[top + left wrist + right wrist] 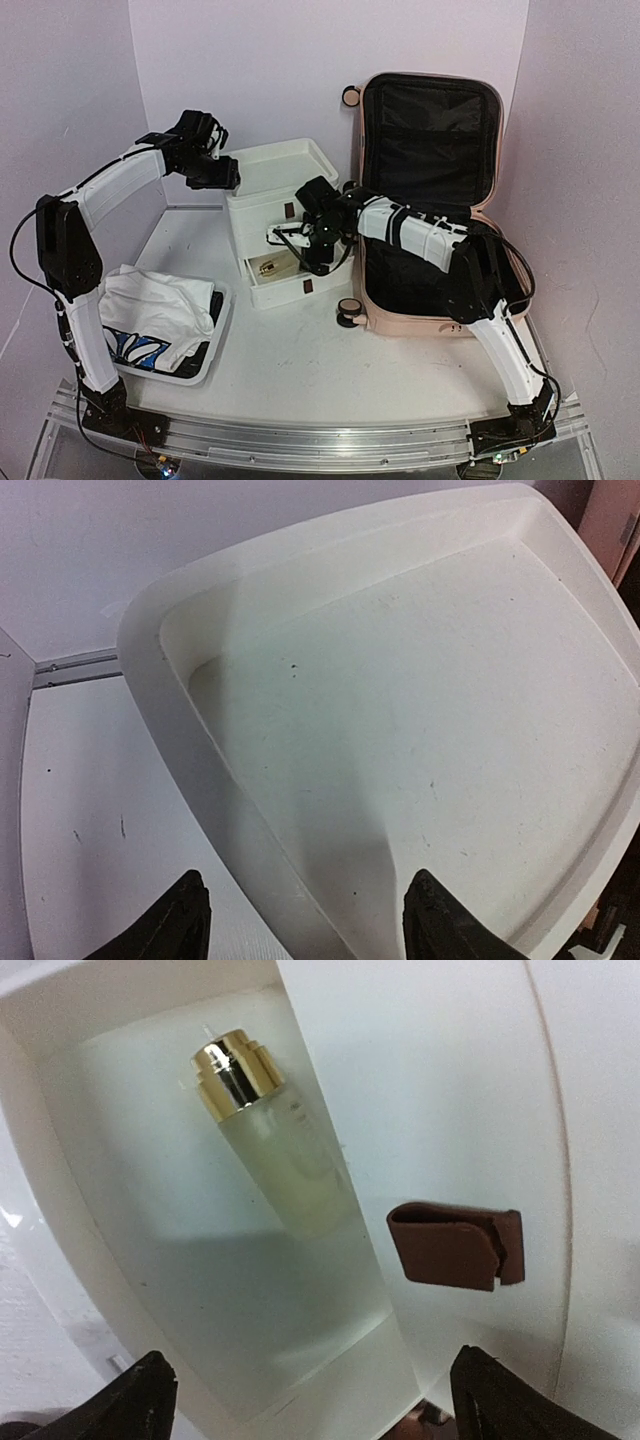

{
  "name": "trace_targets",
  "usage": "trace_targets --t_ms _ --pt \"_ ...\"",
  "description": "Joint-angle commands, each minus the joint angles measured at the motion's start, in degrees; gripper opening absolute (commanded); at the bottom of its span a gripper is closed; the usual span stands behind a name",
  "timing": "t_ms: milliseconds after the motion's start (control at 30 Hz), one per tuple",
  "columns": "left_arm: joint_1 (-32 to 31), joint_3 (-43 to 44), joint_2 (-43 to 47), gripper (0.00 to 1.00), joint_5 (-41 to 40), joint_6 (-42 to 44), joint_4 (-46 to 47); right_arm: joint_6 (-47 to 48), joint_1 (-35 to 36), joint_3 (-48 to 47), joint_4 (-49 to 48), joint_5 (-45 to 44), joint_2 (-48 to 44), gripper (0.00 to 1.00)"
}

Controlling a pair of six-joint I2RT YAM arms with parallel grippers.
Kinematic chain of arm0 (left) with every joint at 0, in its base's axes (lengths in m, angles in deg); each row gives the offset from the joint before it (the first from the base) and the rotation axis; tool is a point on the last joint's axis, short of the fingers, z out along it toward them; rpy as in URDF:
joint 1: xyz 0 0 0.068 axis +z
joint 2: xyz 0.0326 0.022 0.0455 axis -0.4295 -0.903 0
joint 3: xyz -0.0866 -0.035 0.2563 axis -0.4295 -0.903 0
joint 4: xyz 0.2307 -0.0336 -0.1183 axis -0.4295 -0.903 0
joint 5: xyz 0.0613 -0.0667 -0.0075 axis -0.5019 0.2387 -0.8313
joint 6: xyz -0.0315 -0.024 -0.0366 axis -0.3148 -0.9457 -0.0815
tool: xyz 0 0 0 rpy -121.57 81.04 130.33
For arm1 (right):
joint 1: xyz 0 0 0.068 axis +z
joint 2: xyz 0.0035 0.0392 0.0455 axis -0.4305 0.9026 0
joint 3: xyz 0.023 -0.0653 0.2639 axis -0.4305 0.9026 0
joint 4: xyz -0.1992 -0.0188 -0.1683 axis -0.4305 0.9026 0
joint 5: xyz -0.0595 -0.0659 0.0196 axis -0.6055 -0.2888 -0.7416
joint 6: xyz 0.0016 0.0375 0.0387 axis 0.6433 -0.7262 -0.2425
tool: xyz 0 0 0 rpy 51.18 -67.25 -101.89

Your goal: Open, take out, and arrange the luggage

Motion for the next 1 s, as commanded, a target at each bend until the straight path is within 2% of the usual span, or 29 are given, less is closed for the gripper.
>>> trace_targets --t_ms 0,133,233,333,467,600,700,967 --pt "0.1 -0.2 1.1 0.65 -1.9 -0.8 0.8 -21.1 3.8 7.0 -1.4 -1.8 -11.0 0.98" --pt "0.2 -0.4 1.0 0.6 -1.8 -1.5 0.8 -45.9 6.1 12.4 -2.1 -7.4 -15.5 0.98" --pt "0.2 -0.7 0.9 0.58 -1.8 -1.6 0.8 -58.6 7.4 19.1 -2.4 -10.0 -20.0 0.98" --pt "0.1 -1.2 1.1 0.56 -1.9 -1.9 0.7 -66.4 7.9 24.7 -2.9 -6.8 -21.7 0.98" --pt "0.2 -1.7 1.2 0.51 -1.3 -2.3 0.7 -73.0 8.3 30.2 -3.7 -8.9 -22.5 0.98" --pt "0.2 -2.6 1.3 0.46 -1.0 -2.8 0.7 -76.6 8.3 34.9 -11.3 -10.5 -22.1 0.98" --pt "0.2 -3.0 1.5 0.44 -0.3 -3.2 0.5 -78.5 8.3 33.2 -13.2 -11.4 -19.0 0.98" --pt "-0.2 -4.0 1.7 0.39 -0.1 -3.1 0.0 -74.5 8.1 27.9 -23.8 -18.0 -11.3 0.98"
